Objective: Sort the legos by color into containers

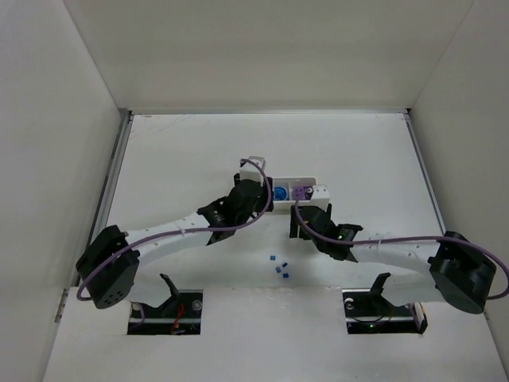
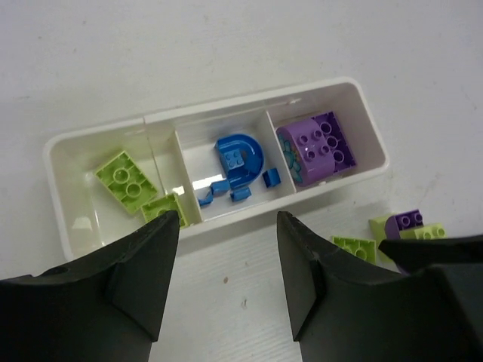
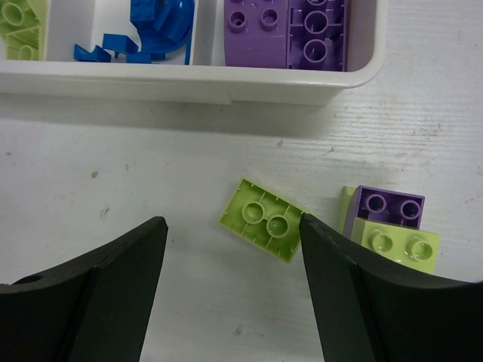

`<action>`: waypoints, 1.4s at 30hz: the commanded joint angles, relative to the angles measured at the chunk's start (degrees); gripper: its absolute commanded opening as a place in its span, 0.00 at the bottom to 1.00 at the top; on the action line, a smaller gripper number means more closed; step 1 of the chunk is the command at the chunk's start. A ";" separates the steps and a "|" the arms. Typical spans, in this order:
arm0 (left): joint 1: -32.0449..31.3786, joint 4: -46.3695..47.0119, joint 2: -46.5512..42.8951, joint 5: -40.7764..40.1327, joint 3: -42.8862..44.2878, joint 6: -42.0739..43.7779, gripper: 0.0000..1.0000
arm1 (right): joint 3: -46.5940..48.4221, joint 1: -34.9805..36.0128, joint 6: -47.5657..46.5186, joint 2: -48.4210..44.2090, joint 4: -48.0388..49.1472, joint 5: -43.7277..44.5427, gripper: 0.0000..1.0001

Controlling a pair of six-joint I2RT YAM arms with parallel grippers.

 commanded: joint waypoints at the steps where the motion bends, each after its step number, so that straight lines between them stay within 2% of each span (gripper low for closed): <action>1: -0.35 0.94 -4.66 -0.79 -3.67 -1.47 0.52 | 3.16 0.52 0.93 3.00 -0.71 1.96 0.78; 7: 0.35 -0.56 -11.25 -1.14 -8.42 -3.05 0.52 | 5.01 1.13 0.84 7.66 -0.89 4.50 0.78; 13: 0.88 -1.26 -13.20 -1.32 -10.44 -3.58 0.52 | 7.65 2.97 0.23 10.83 -3.70 9.16 0.78; 14: 0.96 -1.35 -13.20 -1.32 -10.62 -3.67 0.52 | 7.74 3.06 0.23 11.26 -3.96 9.43 0.76; 19: 1.32 -2.14 -14.51 -1.32 -11.41 -3.76 0.52 | 8.26 3.41 0.93 14.25 -3.79 7.33 0.51; 21: 1.67 -2.40 -15.30 -1.32 -11.67 -3.93 0.52 | 8.53 4.11 1.72 15.04 -3.79 6.89 0.46; 25: 2.02 -2.93 -16.27 -1.41 -12.02 -3.93 0.52 | 9.76 6.66 0.76 16.28 -2.65 5.92 0.44; 28: 2.19 -3.02 -16.36 -1.32 -12.03 -3.85 0.52 | 10.99 8.51 -0.04 16.81 -2.12 5.83 0.32; 37: 3.86 -3.90 -18.64 -1.41 -12.90 -3.23 0.52 | 10.46 11.59 -1.62 6.00 -0.01 6.89 0.32; 42: 6.67 -4.25 -21.27 -1.75 -14.22 -4.11 0.50 | 13.00 11.50 -3.46 4.59 1.30 4.43 0.32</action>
